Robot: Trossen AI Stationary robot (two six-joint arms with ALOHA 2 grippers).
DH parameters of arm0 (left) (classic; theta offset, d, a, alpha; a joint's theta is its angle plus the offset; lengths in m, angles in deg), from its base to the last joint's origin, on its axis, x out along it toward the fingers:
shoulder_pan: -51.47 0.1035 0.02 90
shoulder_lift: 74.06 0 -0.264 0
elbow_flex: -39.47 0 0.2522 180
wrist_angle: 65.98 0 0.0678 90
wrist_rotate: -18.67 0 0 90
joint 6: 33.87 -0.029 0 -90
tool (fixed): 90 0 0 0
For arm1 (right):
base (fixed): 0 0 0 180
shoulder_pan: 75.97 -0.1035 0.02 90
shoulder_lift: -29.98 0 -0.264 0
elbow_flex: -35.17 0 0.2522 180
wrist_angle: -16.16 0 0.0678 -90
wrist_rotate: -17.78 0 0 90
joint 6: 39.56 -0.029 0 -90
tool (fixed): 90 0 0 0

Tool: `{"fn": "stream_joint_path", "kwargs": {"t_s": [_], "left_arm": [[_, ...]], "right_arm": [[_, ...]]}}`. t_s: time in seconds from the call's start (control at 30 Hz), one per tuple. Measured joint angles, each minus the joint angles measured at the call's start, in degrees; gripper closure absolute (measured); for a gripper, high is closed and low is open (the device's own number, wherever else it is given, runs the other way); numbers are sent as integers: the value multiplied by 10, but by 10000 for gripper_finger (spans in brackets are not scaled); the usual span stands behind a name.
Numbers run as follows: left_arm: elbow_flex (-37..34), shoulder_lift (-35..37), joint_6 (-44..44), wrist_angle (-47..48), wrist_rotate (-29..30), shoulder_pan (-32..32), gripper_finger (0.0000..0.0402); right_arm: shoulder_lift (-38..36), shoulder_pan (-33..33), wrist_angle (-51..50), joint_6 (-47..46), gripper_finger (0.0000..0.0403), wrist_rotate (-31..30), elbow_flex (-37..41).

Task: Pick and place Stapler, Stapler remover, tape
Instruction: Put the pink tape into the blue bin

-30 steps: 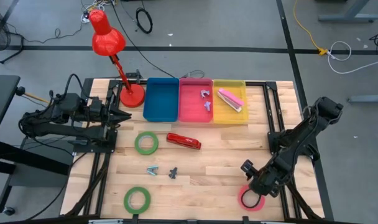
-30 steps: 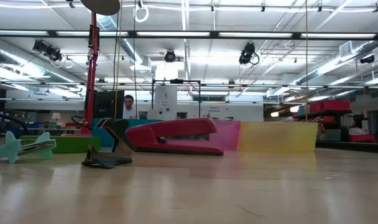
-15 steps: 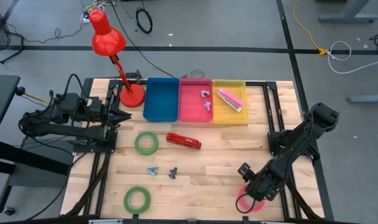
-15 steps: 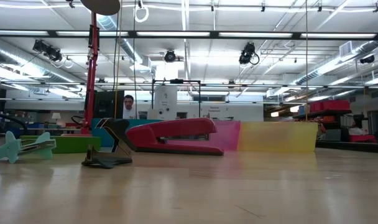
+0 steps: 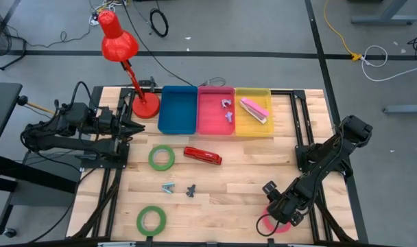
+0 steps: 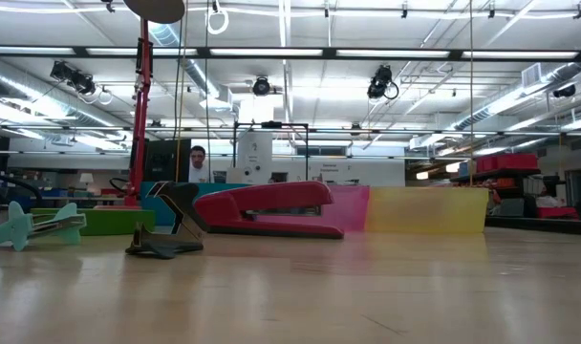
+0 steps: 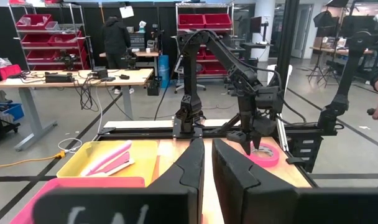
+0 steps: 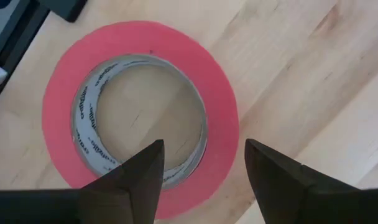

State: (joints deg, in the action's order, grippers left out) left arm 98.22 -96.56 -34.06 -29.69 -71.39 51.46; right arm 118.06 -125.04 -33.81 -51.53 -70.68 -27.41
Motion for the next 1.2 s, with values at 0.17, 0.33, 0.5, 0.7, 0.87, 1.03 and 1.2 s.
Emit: {"fn": "stream_joint_path", "kwargs": {"t_s": [0.17,0.33,0.5,0.7,0.87,1.03,1.2], "left_arm": [[0,0,0,0,0,0,367],[0,0,0,0,0,0,367],[0,0,0,0,0,0,367],[0,0,0,0,0,0,367],[0,0,0,0,0,0,367],[0,0,0,0,0,0,367],[0,0,0,0,0,0,367]], "right_arm": [[0,3,1,-17,179,0,0],[0,7,0,-23,179,0,0],[0,7,-2,-40,179,0,0],[0,7,12,-55,179,7,0],[0,7,23,-65,179,0,0],[0,7,22,-66,179,-14,0],[6,6,26,-65,179,-27,0]]}}
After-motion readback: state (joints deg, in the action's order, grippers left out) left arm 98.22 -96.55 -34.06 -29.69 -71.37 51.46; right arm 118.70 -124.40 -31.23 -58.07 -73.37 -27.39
